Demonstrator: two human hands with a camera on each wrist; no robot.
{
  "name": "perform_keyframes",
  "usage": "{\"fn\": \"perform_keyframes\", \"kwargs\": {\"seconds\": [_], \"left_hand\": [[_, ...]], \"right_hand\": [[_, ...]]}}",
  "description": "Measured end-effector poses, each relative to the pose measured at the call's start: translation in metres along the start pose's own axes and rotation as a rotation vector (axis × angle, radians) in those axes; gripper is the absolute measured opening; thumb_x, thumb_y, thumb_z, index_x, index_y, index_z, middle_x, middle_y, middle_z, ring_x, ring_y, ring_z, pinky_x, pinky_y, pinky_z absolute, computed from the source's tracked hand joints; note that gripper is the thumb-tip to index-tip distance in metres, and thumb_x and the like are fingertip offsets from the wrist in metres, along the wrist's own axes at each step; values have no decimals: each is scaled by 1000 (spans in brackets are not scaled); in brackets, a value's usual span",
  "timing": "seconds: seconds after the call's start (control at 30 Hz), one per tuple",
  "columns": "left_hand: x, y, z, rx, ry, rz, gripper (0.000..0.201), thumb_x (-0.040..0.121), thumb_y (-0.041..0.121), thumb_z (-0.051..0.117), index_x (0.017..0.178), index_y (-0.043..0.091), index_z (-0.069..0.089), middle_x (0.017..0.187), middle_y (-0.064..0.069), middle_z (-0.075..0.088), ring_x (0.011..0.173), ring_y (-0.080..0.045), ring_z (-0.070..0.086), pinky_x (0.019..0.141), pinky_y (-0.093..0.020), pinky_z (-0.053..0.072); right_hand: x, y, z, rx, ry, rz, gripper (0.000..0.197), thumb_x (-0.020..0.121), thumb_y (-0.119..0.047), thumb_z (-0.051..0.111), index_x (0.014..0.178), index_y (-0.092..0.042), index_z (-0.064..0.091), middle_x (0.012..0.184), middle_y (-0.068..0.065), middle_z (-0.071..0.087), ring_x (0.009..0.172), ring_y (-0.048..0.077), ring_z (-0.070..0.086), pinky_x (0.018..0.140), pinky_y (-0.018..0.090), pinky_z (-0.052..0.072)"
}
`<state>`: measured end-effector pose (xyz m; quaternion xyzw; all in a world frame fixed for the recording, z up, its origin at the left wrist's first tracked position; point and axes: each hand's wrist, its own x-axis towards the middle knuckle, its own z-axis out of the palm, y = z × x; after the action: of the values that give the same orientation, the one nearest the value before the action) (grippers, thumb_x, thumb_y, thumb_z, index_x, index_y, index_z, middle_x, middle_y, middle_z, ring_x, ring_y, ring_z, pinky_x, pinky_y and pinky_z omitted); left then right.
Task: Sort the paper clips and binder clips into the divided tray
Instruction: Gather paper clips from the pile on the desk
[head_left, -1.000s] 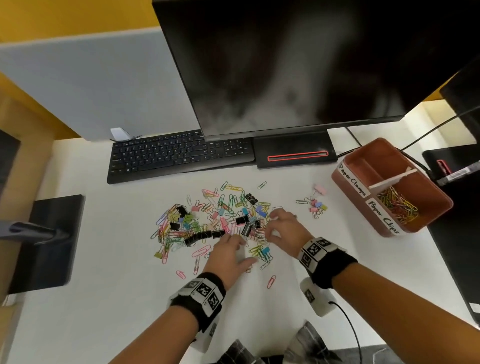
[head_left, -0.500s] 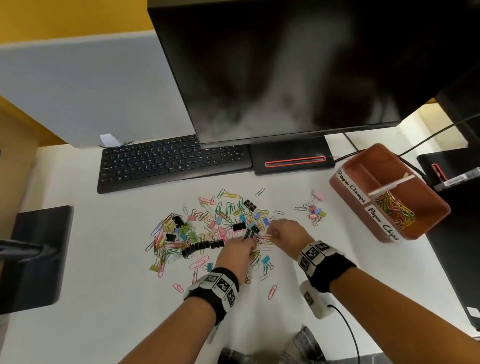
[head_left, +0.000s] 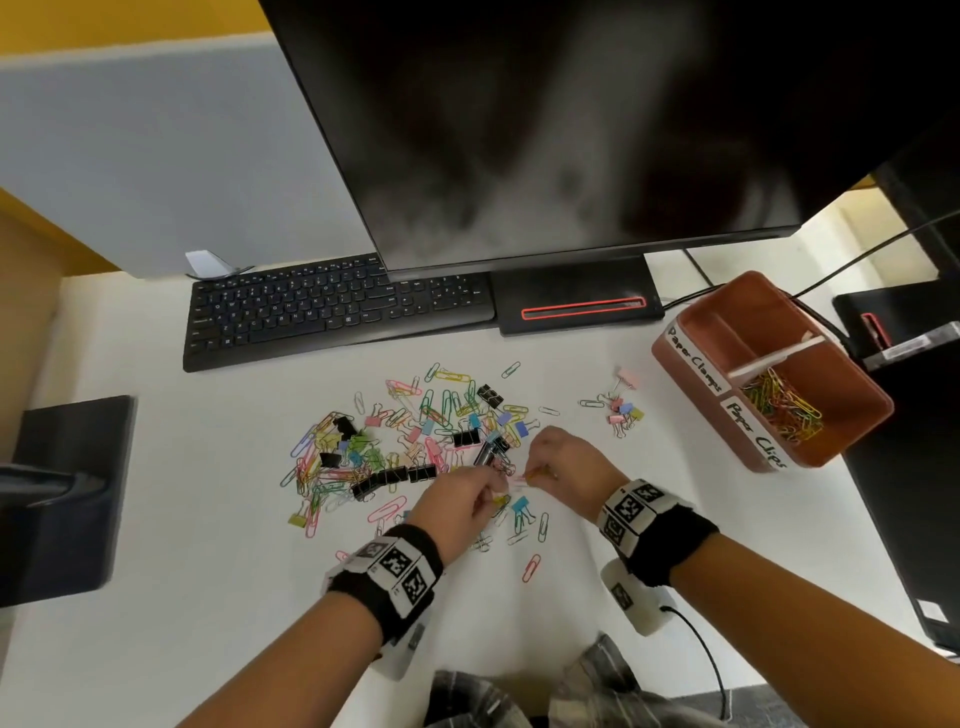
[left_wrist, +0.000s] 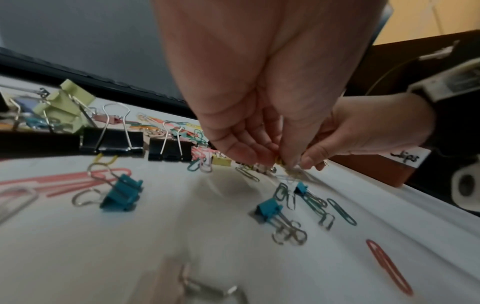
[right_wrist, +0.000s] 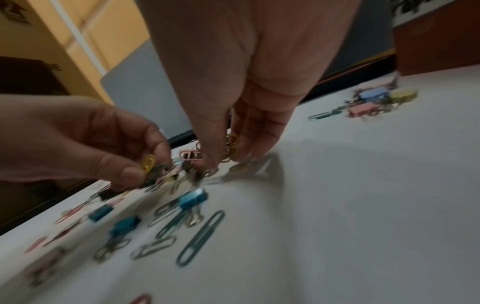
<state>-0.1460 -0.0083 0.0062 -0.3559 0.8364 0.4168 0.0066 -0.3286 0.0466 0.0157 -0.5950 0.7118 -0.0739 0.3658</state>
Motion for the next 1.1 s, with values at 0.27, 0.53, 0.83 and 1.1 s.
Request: {"fn": "perform_keyframes", "kwargs": {"seconds": [0.27, 0.53, 0.83, 1.1], "left_hand": [[5, 11, 21, 152, -49, -233, 23, 84, 10, 53, 107, 14, 57, 97, -7, 66, 88, -22, 61, 79, -27, 48], [16, -1, 15, 169, 48, -179, 16, 87, 12, 58, 100, 11, 68, 105, -8, 61, 95, -21, 58, 87, -28, 49], [18, -1, 20, 286, 27, -136, 13, 88, 5, 53, 99, 11, 57, 96, -8, 59, 92, -24, 54, 73, -27, 41], [21, -3, 21, 333, -37, -140, 14, 86, 4, 56, 98, 10, 61, 105, -6, 52, 94, -24, 55, 80, -29, 47]], "right_hand": [[10, -12, 17, -179, -40, 28, 23, 91, -10, 52, 107, -4, 66, 117, 13, 59, 112, 29, 49, 94, 35, 44], [6, -3, 9, -87, -11, 75, 21, 90, -15, 55, 109, -9, 61, 109, 13, 66, 103, 29, 58, 89, 35, 47], [6, 9, 6, -93, -22, 92, 22, 92, -11, 50, 106, -2, 65, 113, 14, 54, 99, 32, 58, 88, 36, 46], [4, 15, 11, -197, -22, 28, 21, 93, -8, 45, 106, -10, 62, 106, 12, 63, 104, 29, 52, 85, 37, 46]]}}
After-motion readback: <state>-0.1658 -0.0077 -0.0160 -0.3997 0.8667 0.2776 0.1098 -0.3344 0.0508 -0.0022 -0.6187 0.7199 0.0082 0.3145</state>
